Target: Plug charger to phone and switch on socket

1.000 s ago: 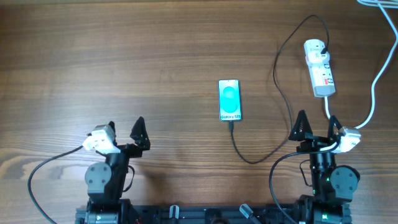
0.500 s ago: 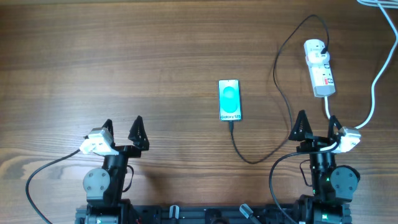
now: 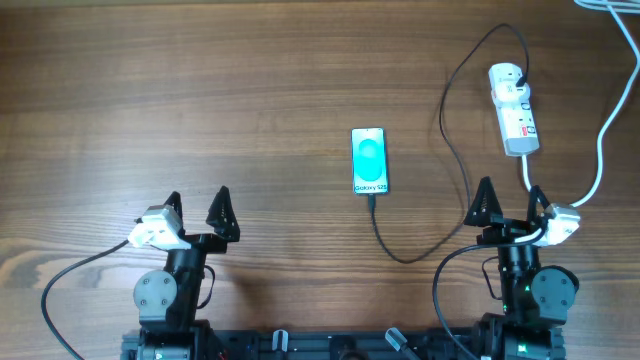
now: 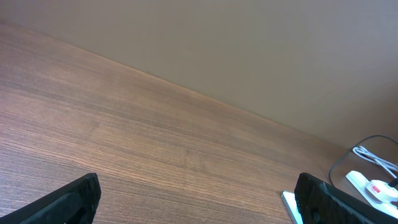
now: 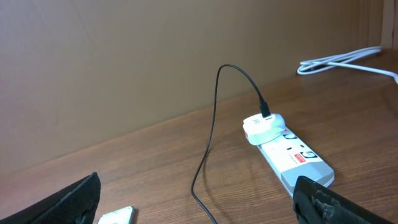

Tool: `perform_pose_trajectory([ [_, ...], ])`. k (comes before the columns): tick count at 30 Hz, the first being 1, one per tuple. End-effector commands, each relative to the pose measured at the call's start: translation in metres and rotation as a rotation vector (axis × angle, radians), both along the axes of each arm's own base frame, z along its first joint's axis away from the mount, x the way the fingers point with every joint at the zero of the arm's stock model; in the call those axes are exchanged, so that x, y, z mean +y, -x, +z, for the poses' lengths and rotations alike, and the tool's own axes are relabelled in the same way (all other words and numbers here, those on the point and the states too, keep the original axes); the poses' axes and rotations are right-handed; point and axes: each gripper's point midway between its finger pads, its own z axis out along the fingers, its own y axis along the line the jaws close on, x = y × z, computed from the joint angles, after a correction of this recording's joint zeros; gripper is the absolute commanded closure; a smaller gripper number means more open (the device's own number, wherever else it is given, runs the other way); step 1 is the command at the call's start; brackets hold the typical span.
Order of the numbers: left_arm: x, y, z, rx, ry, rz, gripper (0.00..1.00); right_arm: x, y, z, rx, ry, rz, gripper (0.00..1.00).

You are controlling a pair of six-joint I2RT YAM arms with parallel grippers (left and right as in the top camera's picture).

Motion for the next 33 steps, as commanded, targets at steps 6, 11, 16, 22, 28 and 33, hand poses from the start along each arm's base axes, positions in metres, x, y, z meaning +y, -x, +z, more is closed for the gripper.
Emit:
perform_pose_trajectory([
  [6, 0.012, 0.0, -0.004, 0.008, -0.014, 0.067, 0.0, -0.003, 0.001, 0.003, -0.014, 0.021, -0.017, 0.0],
  [11, 0.015, 0.0, -0.004, 0.001, -0.153, 0.07, 0.0, -0.003, 0.001, 0.003, -0.014, 0.021, -0.017, 0.0],
  [16, 0.014, 0.0, -0.004, 0.001, -0.176, 0.068, 0.0, -0.003, 0.001, 0.003, -0.014, 0.021, -0.017, 0.0],
  [22, 0.014, 0.0, -0.004, 0.001, -0.176, 0.068, 0.0, -0.003, 0.001, 0.003, -0.015, 0.021, -0.017, 0.0],
  [28, 0.014, 0.0, -0.004, 0.001, -0.176, 0.068, 0.01, 0.012, 0.0, 0.003, -0.016, 0.021, 0.045, 0.0],
  [33, 0.014, 0.0, -0.004, 0.001, -0.176, 0.068, 0.0, 0.023, 0.0, 0.001, -0.01, 0.081, 0.078, 0.0],
])
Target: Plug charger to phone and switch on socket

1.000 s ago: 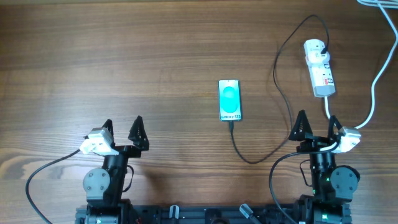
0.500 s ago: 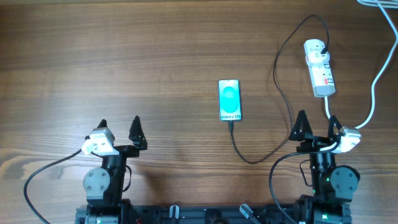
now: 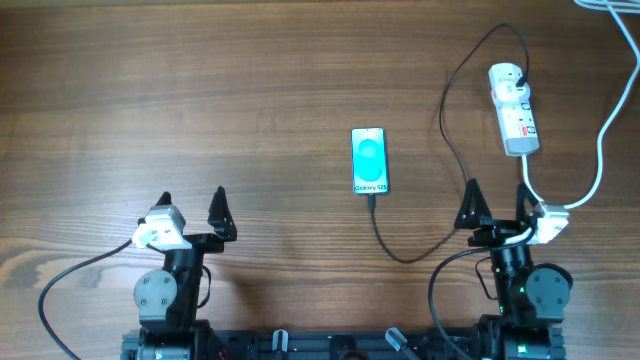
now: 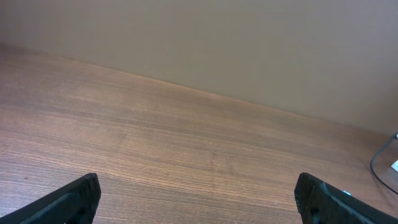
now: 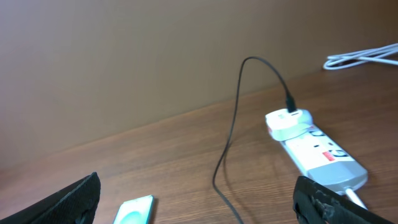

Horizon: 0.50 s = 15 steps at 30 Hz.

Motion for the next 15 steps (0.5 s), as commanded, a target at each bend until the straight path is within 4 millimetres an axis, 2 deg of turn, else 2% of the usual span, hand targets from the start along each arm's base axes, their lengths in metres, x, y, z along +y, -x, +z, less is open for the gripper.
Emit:
perform_pose_trajectory([
  [1, 0.004, 0.0, -0.002, 0.0, -0.02, 0.02, 0.0, 0.003, 0.001, 0.002, -0.016, 0.123, -0.001, 0.0],
  [4, 0.004, 0.0, -0.002, 0.001, -0.02, 0.02, 0.0, 0.011, 0.001, 0.001, -0.026, 0.266, 0.035, 0.0],
  [8, 0.004, 0.0, -0.002, 0.001, -0.02, 0.02, 0.0, 0.014, 0.001, 0.001, -0.034, 0.371, 0.046, 0.0],
  [15, 0.004, 0.0, -0.002, 0.001, -0.02, 0.02, 0.0, 0.015, 0.001, 0.002, -0.037, 0.38, 0.05, 0.0],
])
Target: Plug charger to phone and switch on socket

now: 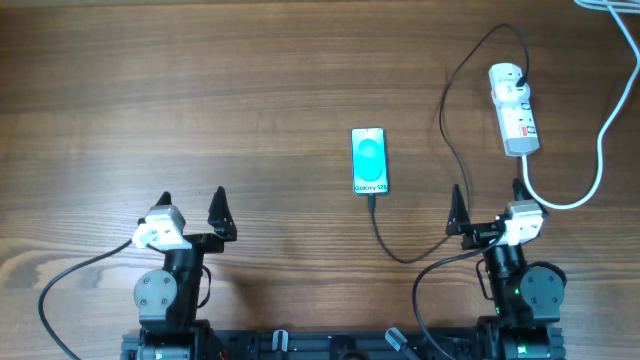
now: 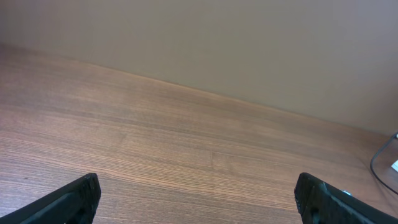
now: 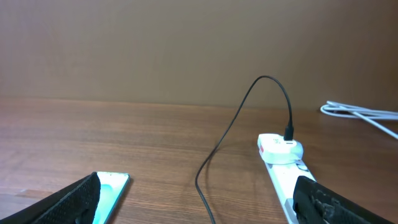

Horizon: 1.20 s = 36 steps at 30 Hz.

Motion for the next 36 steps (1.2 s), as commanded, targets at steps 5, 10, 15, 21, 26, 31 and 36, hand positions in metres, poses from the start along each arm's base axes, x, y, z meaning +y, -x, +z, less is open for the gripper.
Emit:
perform_pose_trajectory([
  [5, 0.0042, -0.0001, -0.0024, 0.001, -0.02, 0.02, 0.0, -0.001, 0.0006, 0.0023, -0.017, 0.029, -0.008, 0.0],
  [10, 0.0042, -0.0001, -0.0025, 0.001, -0.02, 0.02, 0.0, -0.001, 0.0005, 0.002, -0.015, 0.029, -0.008, 0.0],
  [15, 0.0042, 0.0, -0.0023, 0.0, -0.02, 0.02, 0.0, -0.001, 0.0005, 0.002, -0.015, 0.029, -0.008, 0.0],
  [21, -0.0005, 0.0001, -0.0017, -0.003, -0.02, 0.0, 0.0, -0.001, 0.0005, 0.002, -0.015, 0.029, -0.008, 0.0],
  [26, -0.0006, 0.0, -0.0023, 0.0, -0.02, 0.0, 0.0, -0.001, 0.0005, 0.002, -0.015, 0.029, -0.008, 0.0],
  [31, -0.0006, 0.0, -0.002, -0.001, -0.02, 0.0, 0.0, -0.001, 0.0005, 0.002, -0.015, 0.029, -0.008, 0.0],
  [36, -0.0005, 0.0, -0.0022, 0.0, -0.02, 0.0, 0.0, -0.001, 0.0005, 0.002, -0.015, 0.029, -0.008, 0.0],
])
